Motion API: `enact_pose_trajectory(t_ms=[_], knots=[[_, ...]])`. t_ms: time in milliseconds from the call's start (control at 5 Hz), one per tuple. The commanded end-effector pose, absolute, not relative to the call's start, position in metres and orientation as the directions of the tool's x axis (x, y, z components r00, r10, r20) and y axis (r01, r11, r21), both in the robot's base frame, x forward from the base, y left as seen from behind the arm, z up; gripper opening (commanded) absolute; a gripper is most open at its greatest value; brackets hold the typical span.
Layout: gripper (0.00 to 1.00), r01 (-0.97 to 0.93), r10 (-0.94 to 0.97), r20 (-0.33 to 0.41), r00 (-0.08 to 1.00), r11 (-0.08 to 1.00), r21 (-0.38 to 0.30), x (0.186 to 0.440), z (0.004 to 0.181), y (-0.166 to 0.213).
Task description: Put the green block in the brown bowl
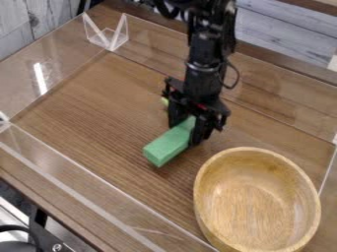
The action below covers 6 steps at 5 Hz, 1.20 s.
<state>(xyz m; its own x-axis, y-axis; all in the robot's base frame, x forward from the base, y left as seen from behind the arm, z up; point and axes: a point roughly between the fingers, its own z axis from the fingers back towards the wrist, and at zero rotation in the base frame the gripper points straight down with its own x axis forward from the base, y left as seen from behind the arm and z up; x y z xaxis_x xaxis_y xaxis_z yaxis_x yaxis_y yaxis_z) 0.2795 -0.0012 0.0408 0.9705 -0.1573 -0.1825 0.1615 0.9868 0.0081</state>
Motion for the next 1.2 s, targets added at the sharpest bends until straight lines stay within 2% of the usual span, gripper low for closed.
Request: enact_pose_trajectory(t_ms=[0,200,400,600,800,1000], knots=[[0.0,0.117,-0.112,-0.075,0.991,0.991,0.061,0.287,0.091,-0.017],[0.0,0.103,-0.1,-0.035,0.994,0.992,0.07,0.277,0.114,-0.049],[0.0,0.122,-0.122,-0.012,0.992,0.991,0.061,0.262,0.125,-0.084],[0.0,0.172,-0.172,-0.005,0.985,0.984,0.043,0.246,0.122,-0.122],[0.0,0.238,-0.238,-0.011,0.971,0.971,0.033,0.225,0.111,-0.151],[0.0,0.255,-0.255,-0.028,0.967,0.967,0.024,0.206,0.099,-0.152]])
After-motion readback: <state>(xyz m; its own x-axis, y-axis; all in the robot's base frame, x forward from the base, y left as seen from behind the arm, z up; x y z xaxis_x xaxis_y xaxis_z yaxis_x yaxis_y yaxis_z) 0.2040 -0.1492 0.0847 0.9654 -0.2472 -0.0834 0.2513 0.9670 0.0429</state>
